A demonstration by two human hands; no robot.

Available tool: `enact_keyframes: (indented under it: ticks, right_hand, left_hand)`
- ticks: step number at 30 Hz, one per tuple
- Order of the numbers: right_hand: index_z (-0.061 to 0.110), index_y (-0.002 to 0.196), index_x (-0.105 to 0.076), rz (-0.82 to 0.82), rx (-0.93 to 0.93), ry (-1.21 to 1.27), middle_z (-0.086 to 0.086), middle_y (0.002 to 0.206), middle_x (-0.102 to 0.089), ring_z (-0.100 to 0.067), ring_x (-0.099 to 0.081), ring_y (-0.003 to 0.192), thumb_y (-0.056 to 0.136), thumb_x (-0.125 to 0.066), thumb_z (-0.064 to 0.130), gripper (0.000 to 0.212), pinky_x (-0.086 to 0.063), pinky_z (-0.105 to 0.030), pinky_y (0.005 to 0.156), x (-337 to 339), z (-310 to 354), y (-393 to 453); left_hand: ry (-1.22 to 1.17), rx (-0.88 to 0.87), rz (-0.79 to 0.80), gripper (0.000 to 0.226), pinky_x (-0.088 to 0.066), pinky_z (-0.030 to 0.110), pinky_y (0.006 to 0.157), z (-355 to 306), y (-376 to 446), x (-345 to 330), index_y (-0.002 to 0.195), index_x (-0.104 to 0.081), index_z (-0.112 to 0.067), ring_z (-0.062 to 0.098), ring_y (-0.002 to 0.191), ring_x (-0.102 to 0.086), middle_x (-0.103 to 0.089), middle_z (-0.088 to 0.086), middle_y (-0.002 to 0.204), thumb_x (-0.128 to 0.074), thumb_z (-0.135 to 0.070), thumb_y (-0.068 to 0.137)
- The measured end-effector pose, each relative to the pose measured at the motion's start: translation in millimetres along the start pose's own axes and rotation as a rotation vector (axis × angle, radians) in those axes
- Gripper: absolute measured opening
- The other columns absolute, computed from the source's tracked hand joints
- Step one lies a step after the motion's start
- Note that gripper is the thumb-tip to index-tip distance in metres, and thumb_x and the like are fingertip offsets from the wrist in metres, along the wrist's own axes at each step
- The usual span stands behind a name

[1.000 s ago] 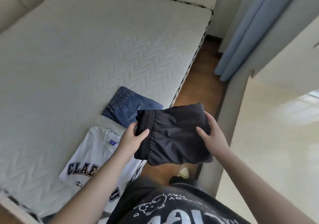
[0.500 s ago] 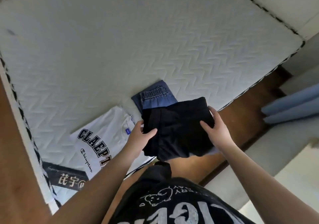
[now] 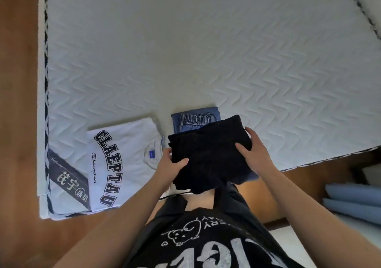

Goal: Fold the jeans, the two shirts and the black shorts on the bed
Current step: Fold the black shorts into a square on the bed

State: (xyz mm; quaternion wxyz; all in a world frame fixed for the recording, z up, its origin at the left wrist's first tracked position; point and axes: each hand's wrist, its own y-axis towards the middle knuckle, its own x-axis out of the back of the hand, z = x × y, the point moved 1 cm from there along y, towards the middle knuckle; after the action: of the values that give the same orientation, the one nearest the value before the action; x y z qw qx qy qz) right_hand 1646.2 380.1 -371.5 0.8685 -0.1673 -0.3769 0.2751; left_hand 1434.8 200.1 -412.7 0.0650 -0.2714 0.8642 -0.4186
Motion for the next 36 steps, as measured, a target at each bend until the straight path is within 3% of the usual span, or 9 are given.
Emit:
enact_keyframes:
  ticks: [5,11,17,21,25,32,36]
  right_hand:
    - [0.029,0.140,-0.039,0.174,0.085,-0.069,0.005,0.125,-0.058,-0.016,-0.056,0.109,0.094,-0.061,0.031,0.051,-0.040,-0.028,0.087,17.3,4.2,60.7]
    - [0.027,0.144,-0.036,0.384,0.176,-0.238,0.003,0.137,-0.053,-0.022,-0.054,0.120,0.097,-0.056,0.026,0.051,-0.039,-0.029,0.093,25.6,9.1,127.2]
    - [0.021,0.139,-0.044,0.505,0.304,-0.378,0.001,0.129,-0.058,-0.019,-0.056,0.115,0.096,-0.059,0.025,0.046,-0.041,-0.028,0.088,-5.2,15.8,180.1]
    - [0.021,0.139,-0.048,0.569,0.416,-0.496,0.001,0.132,-0.059,-0.022,-0.056,0.118,0.094,-0.061,0.025,0.046,-0.044,-0.031,0.095,-40.9,17.2,208.4]
    - [0.022,0.136,-0.052,0.601,0.520,-0.541,0.003,0.131,-0.060,-0.019,-0.056,0.119,0.094,-0.063,0.021,0.044,-0.039,-0.024,0.091,-72.3,20.8,233.7]
    - [0.021,0.136,-0.054,0.624,0.612,-0.616,-0.001,0.133,-0.060,-0.022,-0.054,0.122,0.094,-0.062,0.020,0.043,-0.039,-0.029,0.100,-119.0,8.5,253.8]
    - [0.019,0.136,-0.054,0.553,0.585,-0.620,-0.004,0.131,-0.061,-0.026,-0.056,0.120,0.093,-0.064,0.022,0.044,-0.042,-0.036,0.101,-133.0,-1.9,267.8]
  left_hand:
    - [-0.215,0.084,-0.158,0.064,-0.056,0.037,0.087,8.1,7.5,-39.6,0.138,-0.038,-0.020,0.020,0.104,-0.064,-0.061,0.004,0.123,-0.075,-0.020,0.086]
    - [-0.553,0.195,-0.292,0.058,-0.055,0.046,0.093,21.2,13.8,-94.2,0.135,-0.041,-0.022,0.027,0.109,-0.064,-0.061,0.008,0.126,-0.072,-0.013,0.087]
    - [-0.800,0.288,-0.413,0.052,-0.050,0.047,0.100,48.5,36.2,-126.5,0.131,-0.045,-0.022,0.025,0.111,-0.061,-0.060,0.003,0.123,-0.070,-0.007,0.087]
    - [-0.924,0.351,-0.457,0.055,-0.051,0.044,0.099,76.8,52.4,-151.2,0.131,-0.045,-0.021,0.023,0.108,-0.062,-0.060,0.002,0.122,-0.072,-0.007,0.085]
    - [-1.009,0.398,-0.503,0.058,-0.049,0.043,0.103,97.5,68.9,-174.4,0.129,-0.051,-0.024,0.021,0.109,-0.063,-0.064,-0.001,0.119,-0.078,-0.008,0.080]
    - [-1.041,0.479,-0.521,0.058,-0.042,0.044,0.109,113.3,87.9,-190.8,0.125,-0.050,-0.028,0.023,0.117,-0.058,-0.061,-0.004,0.125,-0.081,-0.018,0.077]
    - [-0.983,0.489,-0.492,0.054,-0.043,0.043,0.109,121.8,95.3,-181.7,0.125,-0.047,-0.029,0.021,0.118,-0.057,-0.059,-0.005,0.125,-0.079,-0.021,0.082]
